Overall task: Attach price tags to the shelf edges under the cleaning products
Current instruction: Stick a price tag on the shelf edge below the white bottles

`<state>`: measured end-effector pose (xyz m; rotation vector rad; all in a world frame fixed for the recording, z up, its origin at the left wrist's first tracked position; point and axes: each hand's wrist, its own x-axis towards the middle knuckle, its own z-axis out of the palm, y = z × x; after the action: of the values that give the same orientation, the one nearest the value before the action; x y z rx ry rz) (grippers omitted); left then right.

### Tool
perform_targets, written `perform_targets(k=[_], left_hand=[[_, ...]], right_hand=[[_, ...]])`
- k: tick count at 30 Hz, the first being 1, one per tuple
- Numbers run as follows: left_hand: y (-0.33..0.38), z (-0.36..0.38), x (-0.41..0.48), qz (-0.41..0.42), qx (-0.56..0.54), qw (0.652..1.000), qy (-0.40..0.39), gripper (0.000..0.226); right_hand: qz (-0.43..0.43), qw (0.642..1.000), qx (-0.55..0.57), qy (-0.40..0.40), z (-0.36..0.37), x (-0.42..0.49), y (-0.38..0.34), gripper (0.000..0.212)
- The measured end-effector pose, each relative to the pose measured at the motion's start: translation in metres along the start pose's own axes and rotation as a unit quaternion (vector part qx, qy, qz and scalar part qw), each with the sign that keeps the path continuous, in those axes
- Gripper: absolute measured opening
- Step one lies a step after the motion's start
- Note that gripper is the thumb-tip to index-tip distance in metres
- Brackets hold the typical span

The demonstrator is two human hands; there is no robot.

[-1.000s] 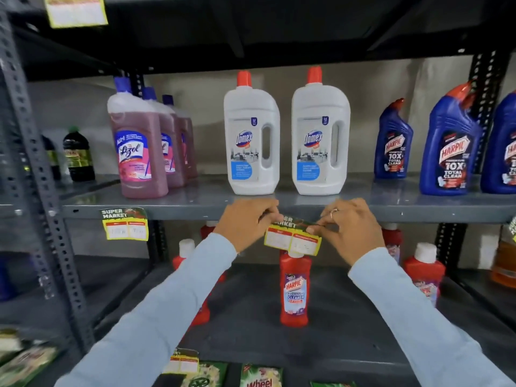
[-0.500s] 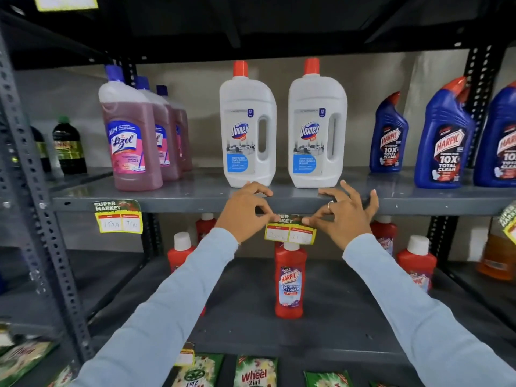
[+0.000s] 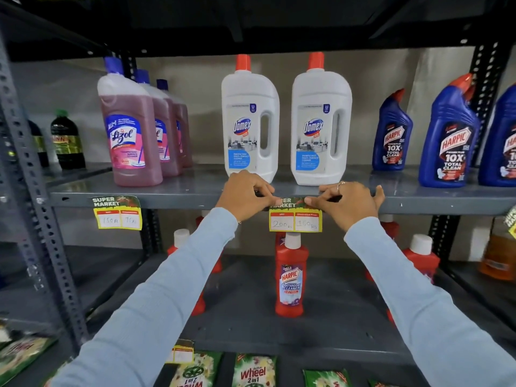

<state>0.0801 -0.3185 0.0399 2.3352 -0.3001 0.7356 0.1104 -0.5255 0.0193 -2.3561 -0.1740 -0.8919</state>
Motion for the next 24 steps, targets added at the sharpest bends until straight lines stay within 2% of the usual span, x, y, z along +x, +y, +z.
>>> perform_targets(k=[6,10,15,24], left_hand=[[0.0,0.006,0.0,-0.017,-0.015,1.0,0.016,0.014],[-0.003,0.009,-0.004,-0.008,-0.063,0.997,0.033,0.028],[-0.005,0.008,-0.003,-0.007,-0.049,0.998,0.026,0.024],[-0.012,0.024,-0.004,0.018,-0.055,0.992,0.111,0.016]], right_hand=[[-0.023,0.998,-0.043,0.044,-0.005,-0.006,-0.007,0.035],[-0.066,0.998,-0.014,-0.006,0.002,-0.012,-0.019,0.046],[-0.054,0.998,-0.039,-0.02,0.006,-0.008,-0.026,0.031],[-0.066,0.991,-0.112,0.013,0.023,-0.007,-0.032,0.022]])
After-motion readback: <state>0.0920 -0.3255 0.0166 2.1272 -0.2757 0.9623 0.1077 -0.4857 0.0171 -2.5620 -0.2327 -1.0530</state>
